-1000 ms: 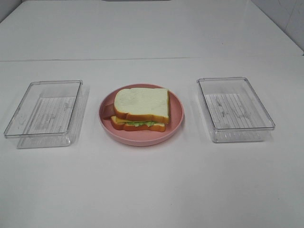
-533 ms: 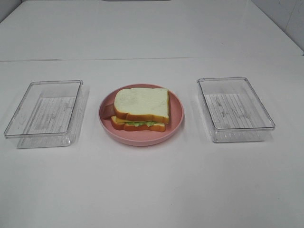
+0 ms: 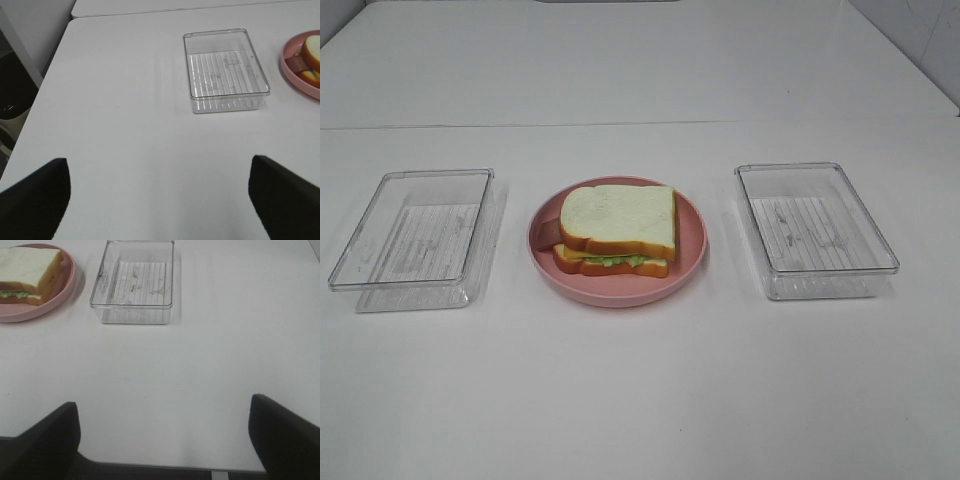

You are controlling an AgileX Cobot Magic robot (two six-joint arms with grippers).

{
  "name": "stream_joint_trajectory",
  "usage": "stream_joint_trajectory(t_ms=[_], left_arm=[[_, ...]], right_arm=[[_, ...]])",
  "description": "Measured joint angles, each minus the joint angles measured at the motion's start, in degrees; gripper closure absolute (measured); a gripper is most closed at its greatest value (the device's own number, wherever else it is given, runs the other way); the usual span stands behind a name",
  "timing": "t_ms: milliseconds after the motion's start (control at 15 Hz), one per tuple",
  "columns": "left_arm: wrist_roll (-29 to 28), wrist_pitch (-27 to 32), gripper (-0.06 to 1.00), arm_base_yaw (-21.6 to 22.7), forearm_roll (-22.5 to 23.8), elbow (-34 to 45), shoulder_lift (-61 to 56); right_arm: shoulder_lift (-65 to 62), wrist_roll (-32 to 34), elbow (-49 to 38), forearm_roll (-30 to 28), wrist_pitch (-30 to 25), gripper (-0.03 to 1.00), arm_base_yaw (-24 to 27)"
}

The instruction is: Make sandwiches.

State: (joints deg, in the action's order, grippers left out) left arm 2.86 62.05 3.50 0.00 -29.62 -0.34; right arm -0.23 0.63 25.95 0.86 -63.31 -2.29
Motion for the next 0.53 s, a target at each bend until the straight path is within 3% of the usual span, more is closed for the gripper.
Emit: stream_joint_trajectory(t_ms=[200, 533], left_arm=[[4.1, 0.0, 0.06, 0.0, -3.4, 0.0, 0.0], [4.2, 0.0, 0.06, 0.0, -3.4, 0.0, 0.0]], right_arm=[[0.0, 0.0, 0.0, 0.0, 0.0, 0.09, 0.0], [0.0, 0.0, 0.0, 0.0, 0.0, 0.09, 0.0]])
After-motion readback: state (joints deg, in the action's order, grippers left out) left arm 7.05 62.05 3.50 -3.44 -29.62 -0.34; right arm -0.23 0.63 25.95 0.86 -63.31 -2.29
